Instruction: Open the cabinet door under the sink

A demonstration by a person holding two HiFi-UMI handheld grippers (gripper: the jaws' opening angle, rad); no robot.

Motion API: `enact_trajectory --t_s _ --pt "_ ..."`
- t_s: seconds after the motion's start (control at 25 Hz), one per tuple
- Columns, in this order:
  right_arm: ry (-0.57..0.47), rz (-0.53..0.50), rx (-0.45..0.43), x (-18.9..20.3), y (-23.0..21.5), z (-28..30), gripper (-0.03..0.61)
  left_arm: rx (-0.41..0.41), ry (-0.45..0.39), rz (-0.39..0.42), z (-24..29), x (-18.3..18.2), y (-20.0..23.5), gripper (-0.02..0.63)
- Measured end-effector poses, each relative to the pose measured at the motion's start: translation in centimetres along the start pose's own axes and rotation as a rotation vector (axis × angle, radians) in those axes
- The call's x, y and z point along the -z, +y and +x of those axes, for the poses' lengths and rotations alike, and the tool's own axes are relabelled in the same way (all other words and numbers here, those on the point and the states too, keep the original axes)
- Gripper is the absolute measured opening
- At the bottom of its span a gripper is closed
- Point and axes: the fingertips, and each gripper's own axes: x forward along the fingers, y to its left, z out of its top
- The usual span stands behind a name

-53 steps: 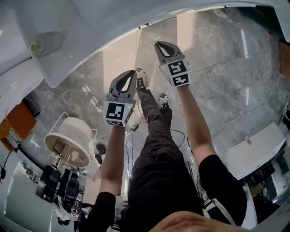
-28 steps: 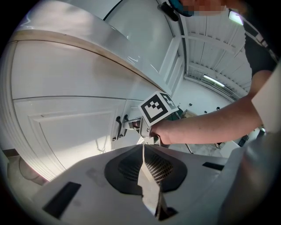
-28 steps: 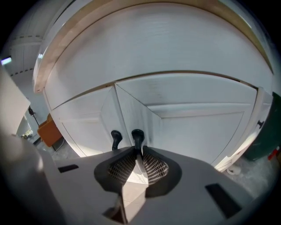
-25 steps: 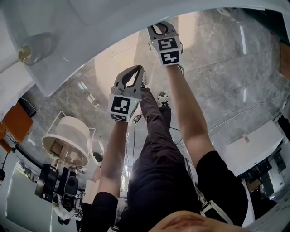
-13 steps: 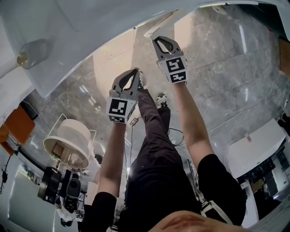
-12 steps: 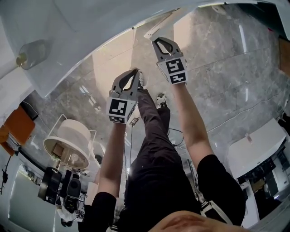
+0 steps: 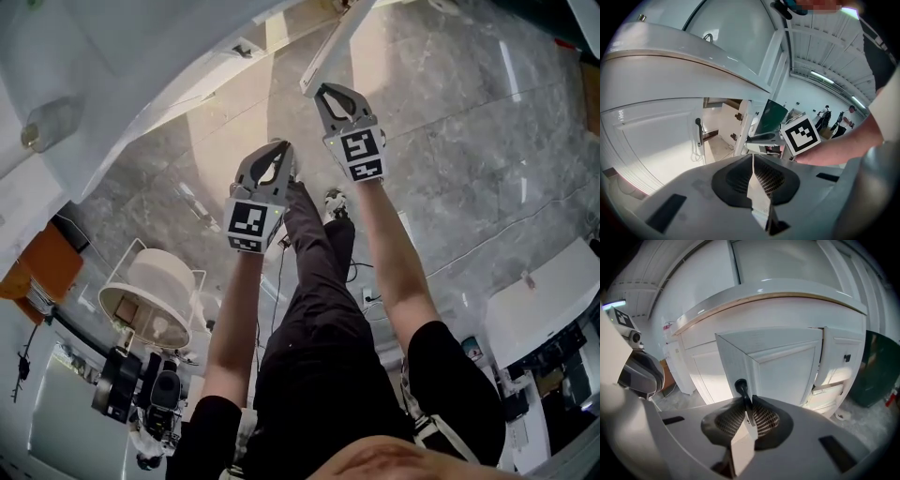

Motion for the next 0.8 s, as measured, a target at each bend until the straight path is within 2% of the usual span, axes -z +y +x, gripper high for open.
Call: enact_trajectory --t_s 0.4,0.8 --pt "0.001 0.047 0.088 3.9 -4.8 -5.5 0.100 0.018 0.026 0.023 1.4 0.7 -3.2 0.021" --pt "0.002 0.127 0.168 6.3 -11.6 -9.8 0.094 0.084 0.033 0.096 3.8 0.1 -7.2 0.021"
